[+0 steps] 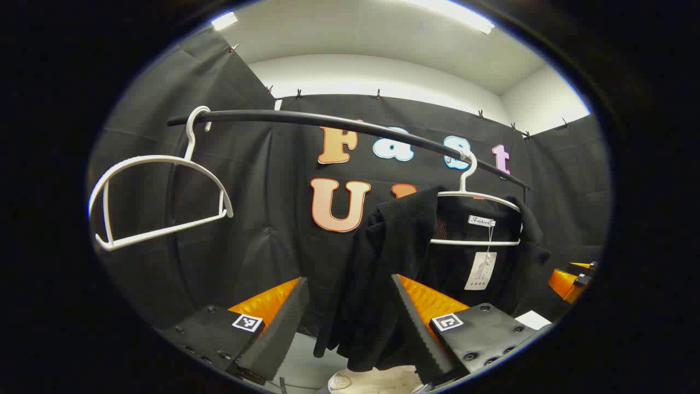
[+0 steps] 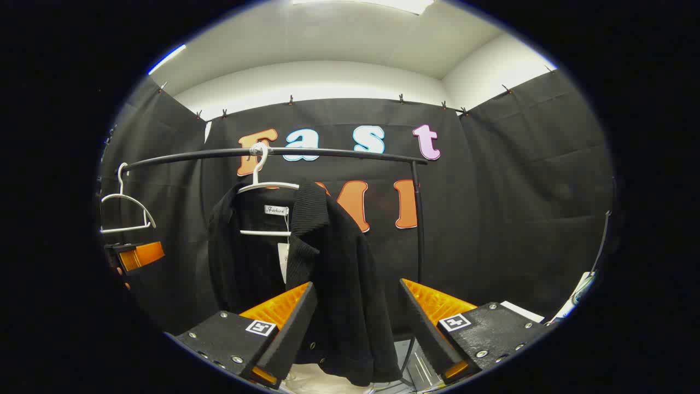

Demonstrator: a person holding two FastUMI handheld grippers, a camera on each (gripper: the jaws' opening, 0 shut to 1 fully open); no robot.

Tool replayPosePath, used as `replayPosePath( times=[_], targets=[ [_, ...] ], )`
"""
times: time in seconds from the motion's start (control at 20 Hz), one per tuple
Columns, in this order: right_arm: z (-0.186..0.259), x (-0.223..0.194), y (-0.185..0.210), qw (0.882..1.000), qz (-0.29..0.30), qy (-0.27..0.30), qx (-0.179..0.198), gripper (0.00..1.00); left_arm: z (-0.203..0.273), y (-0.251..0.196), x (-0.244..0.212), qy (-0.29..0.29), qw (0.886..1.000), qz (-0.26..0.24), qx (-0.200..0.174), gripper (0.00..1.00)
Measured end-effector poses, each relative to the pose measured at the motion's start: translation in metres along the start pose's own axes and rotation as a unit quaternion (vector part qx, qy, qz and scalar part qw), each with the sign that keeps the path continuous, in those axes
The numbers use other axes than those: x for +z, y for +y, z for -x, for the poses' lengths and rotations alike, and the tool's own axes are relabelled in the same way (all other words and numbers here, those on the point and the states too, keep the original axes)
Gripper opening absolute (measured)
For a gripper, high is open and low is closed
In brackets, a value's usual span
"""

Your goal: Grasp the clothes on the hanger with both hands and then place them into the laundry hamper below.

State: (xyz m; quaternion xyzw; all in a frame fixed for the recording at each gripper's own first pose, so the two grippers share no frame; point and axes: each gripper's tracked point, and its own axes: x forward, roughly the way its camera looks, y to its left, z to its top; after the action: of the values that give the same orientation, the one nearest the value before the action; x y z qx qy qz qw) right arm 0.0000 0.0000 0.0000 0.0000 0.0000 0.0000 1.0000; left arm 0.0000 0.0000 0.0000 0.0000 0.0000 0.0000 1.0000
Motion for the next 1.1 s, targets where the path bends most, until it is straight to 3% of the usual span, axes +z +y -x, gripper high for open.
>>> replayPosePath(
  times=[0.05, 0.1, 1.1],
  targets=[
    [0.0, 0.001, -0.001, 1.0, -0.001, 0.0, 0.0, 0.93, 0.0, 0.0, 0.001, -0.001, 1.0, -0.001, -0.001, 0.93],
    [0.0, 0.001, -0.003, 1.0, -0.003, 0.0, -0.001, 0.93, 0.0, -0.002, 0.003, -0.002, 1.0, -0.001, -0.001, 0.97],
    [-0.004, 0.0, -0.014, 1.0, 0.002, 0.006, -0.014, 0.93, -0.012, -0.01, 0.003, -0.005, 1.0, -0.009, -0.009, 0.97]
  ],
)
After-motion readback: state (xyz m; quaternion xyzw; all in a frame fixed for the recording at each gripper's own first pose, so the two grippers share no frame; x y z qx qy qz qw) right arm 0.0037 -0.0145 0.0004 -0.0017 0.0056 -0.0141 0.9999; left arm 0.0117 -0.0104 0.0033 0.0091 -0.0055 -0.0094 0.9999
